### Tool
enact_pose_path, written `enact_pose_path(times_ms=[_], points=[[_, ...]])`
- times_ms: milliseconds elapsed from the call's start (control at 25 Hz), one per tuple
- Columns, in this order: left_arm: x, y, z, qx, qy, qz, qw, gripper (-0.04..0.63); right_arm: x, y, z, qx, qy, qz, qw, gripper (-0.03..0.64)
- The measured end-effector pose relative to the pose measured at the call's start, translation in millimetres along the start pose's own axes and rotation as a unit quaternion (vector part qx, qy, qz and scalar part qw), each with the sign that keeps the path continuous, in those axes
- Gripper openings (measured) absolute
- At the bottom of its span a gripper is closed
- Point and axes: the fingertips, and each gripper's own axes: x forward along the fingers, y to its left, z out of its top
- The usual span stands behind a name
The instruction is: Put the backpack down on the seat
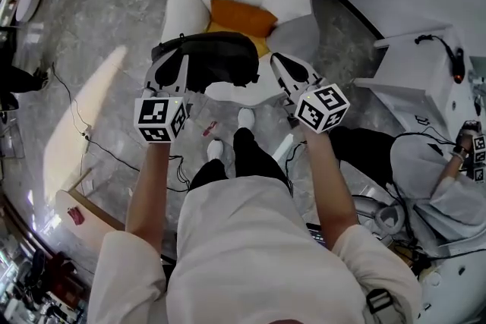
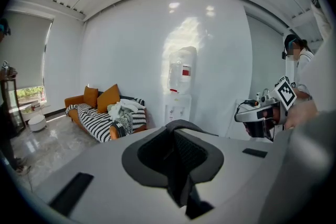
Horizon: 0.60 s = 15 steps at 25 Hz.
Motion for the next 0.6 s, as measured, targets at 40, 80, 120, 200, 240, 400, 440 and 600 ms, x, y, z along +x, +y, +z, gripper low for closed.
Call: enact_pose_path(times_ms=[40, 80, 120, 200, 240, 400, 440, 600], points=[[7, -2, -3, 0.0, 0.002, -0.003, 1.0, 0.044, 2, -6, -3, 0.004, 0.002, -0.002, 1.0, 0.023], [15, -3, -5, 0.0, 0.003, -0.005, 1.0, 0.044, 6, -12, -4, 0.007, 0.002, -0.004, 1.0, 0.023], [23, -3, -8, 0.0, 0.005, -0.007, 1.0, 0.044, 11, -19, -5, 0.009, 0.001, -0.005, 1.0, 0.023], [39, -2, -14, -0.001, 0.01, -0.009, 0.9999, 0.044, 19, -31, -9, 0.012, 0.003, -0.007, 1.0, 0.023], [46, -4, -19, -0.003, 0.015, -0.011, 0.9998, 0.044, 21, -37, -13, 0.014, 0.007, -0.01, 1.0, 0.023], [68, -7, -34, -0.002, 0.027, -0.019, 0.9995, 0.044, 28, -58, -24, 0.019, 0.013, -0.019, 1.0, 0.023], [73, -7, -37, -0.001, 0.028, -0.019, 0.9994, 0.044, 30, -61, -26, 0.02, 0.012, -0.021, 1.0, 0.023], [91, -7, -56, -0.004, 0.035, -0.024, 0.9991, 0.044, 40, -76, -42, 0.02, 0.019, -0.026, 0.999, 0.023]])
